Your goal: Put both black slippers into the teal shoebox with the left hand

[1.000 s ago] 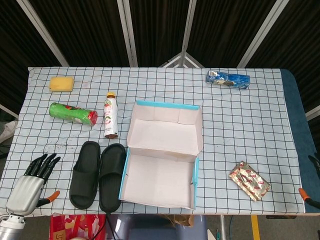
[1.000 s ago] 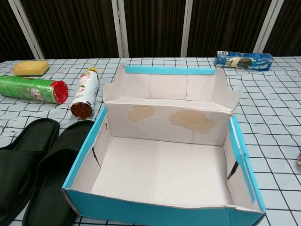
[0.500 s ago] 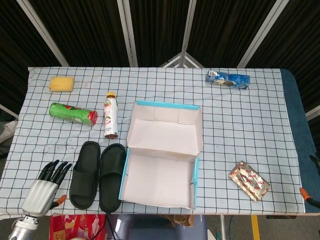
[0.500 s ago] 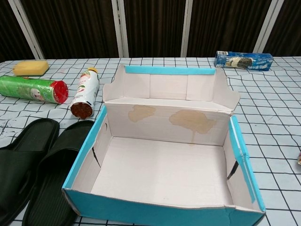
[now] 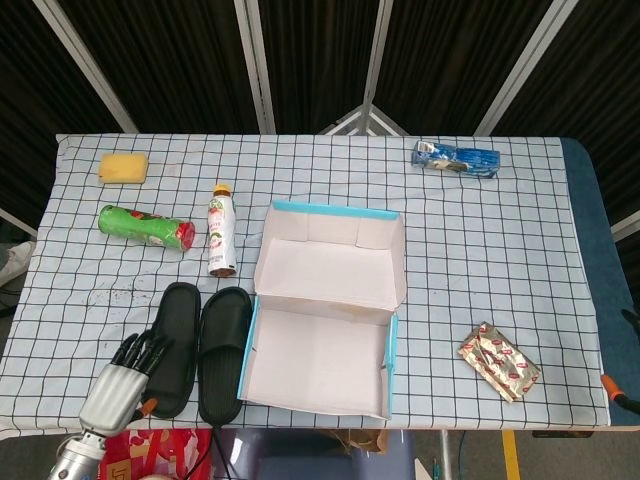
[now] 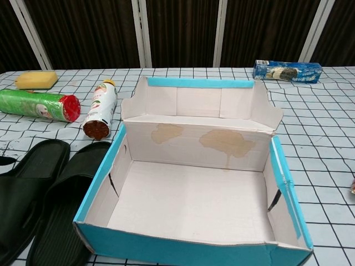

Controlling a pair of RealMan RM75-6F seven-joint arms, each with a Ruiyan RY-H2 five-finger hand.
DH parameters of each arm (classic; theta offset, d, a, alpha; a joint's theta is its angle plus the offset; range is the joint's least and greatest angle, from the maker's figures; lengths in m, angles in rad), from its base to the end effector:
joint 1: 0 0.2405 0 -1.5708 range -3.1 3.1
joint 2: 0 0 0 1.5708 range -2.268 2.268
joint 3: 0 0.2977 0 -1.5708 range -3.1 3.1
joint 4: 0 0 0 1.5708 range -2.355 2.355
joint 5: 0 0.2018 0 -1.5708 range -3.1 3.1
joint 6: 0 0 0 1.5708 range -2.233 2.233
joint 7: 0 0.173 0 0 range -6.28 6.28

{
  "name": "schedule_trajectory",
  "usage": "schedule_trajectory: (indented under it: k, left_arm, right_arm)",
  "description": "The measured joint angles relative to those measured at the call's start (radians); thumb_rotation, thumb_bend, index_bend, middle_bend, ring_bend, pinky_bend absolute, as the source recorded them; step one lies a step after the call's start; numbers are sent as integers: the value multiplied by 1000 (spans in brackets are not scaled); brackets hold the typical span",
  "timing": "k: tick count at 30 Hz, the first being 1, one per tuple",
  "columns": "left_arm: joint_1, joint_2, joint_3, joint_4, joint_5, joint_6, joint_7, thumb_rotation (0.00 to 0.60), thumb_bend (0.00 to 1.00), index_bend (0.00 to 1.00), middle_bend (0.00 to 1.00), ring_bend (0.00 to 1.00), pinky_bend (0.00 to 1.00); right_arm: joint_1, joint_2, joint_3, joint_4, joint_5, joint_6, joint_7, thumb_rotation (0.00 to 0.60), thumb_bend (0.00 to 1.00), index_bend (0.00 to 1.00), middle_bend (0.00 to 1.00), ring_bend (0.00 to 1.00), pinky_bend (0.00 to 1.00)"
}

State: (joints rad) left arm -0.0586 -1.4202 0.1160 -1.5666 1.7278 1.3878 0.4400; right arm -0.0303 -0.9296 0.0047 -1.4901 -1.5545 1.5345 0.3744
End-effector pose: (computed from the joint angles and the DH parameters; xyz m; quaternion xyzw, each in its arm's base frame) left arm -0.2980 0.1576 0.0329 -0.7437 -0.3220 -0.3212 0.4900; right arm -0.3828 -0.1623 0.2649 0.5692 -0.4270 0.3850 0.5877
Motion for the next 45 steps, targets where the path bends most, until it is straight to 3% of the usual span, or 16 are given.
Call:
schedule_trajectory:
  k: [12, 21, 27, 35, 45]
  left_arm:
    - [-1, -70, -6, 54, -47, -31, 40, 600, 267, 0, 120, 0, 91]
    - [2, -138, -37, 124, -61, 6, 45, 600, 267, 23, 183, 0, 91]
    - [-3, -159, -43, 164, -69, 9, 36, 600, 267, 142, 261, 20, 91]
    - [-10, -166, -54, 180, -60, 41, 13, 600, 267, 409, 441, 74, 92]
    - [-19, -91, -119, 124, -80, 102, -11, 600, 268, 439, 452, 76, 92]
  right_arm:
    - [5, -3, -2, 2, -5, -8, -2, 600, 311, 62, 19, 0, 11]
    - [10, -4, -5, 0, -7, -18, -9, 600, 311, 62, 20, 0, 10]
    - [13, -4, -7, -6, -7, -27, -18, 600, 311, 62, 20, 0, 11]
    - [13, -3, -7, -11, -10, -23, -26, 600, 311, 62, 20, 0, 10]
    - [10, 0, -10, -16, -15, -14, -24, 600, 311, 62, 20, 0, 10]
